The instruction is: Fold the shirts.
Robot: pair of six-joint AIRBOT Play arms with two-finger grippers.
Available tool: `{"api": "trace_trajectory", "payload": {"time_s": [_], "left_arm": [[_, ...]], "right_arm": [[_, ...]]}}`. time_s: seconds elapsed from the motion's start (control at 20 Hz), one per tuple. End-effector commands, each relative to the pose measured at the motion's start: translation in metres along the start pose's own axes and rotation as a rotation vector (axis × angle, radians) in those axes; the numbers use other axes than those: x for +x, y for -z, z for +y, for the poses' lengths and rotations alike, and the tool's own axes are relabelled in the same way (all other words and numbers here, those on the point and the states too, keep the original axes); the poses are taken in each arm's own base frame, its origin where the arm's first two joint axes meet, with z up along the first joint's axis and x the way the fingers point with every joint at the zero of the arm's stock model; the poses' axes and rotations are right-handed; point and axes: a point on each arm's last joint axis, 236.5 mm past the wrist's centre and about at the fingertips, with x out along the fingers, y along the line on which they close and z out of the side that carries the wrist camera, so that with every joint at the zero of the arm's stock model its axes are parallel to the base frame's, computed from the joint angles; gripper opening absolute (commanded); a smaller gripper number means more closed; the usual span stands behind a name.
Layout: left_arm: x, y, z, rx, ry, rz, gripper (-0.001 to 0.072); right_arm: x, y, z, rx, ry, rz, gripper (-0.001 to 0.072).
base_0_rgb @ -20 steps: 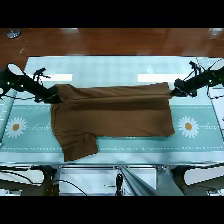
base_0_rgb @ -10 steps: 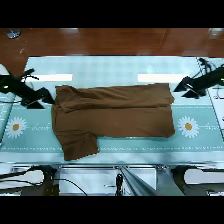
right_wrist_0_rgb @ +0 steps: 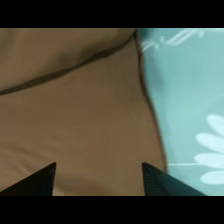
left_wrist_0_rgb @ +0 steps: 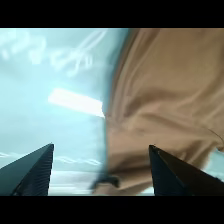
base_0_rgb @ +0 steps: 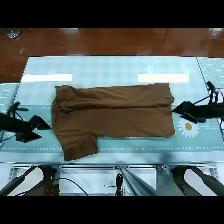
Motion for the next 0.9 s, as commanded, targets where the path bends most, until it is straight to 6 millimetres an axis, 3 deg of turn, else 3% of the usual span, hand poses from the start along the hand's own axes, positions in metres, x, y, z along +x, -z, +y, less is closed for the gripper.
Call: {"api": "trace_trajectory", "payload": {"time_s": [0.0,0.25,0.35,0.45,0.5,0.55,0.6,0.65,0.85], "left_arm": [[0.029,0.029,-0.018,0.005,0.119,0.03,0.0703],[0.06,0.043,-0.059,0.09,0.229,0.03,0.0704],[0.072,0.059,-0.066,0.144,0.218,0.067,0.0704],[0.078,0.072,-0.068,0.196,0.196,0.106,0.07],[0.078,0.074,-0.069,0.206,0.195,0.114,0.0613],[0.078,0.075,-0.069,0.22,0.197,0.118,0.0236],[0.077,0.074,-0.07,0.231,0.199,0.115,0.0043],[0.076,0.072,-0.071,0.236,0.2,0.108,0.0033],[0.071,0.063,-0.076,0.249,0.203,0.079,0.0033]], "right_arm": [[0.009,0.023,0.008,0.02,-0.059,-0.018,0.0621],[0.008,0.021,0.013,0.031,-0.083,-0.025,0.0622],[0.002,0.017,-0.015,0.045,0.005,-0.042,0.0622],[-0.013,0.018,-0.069,0.166,0.155,-0.058,0.0622],[-0.023,0.027,-0.096,0.257,0.225,-0.049,0.0622],[-0.029,0.039,-0.112,0.31,0.267,-0.019,0.0622],[-0.033,0.055,-0.119,0.331,0.287,0.035,0.0621],[-0.032,0.068,-0.119,0.35,0.293,0.086,0.0621],[0.003,0.096,-0.078,0.253,0.194,0.209,0.0621]]}}
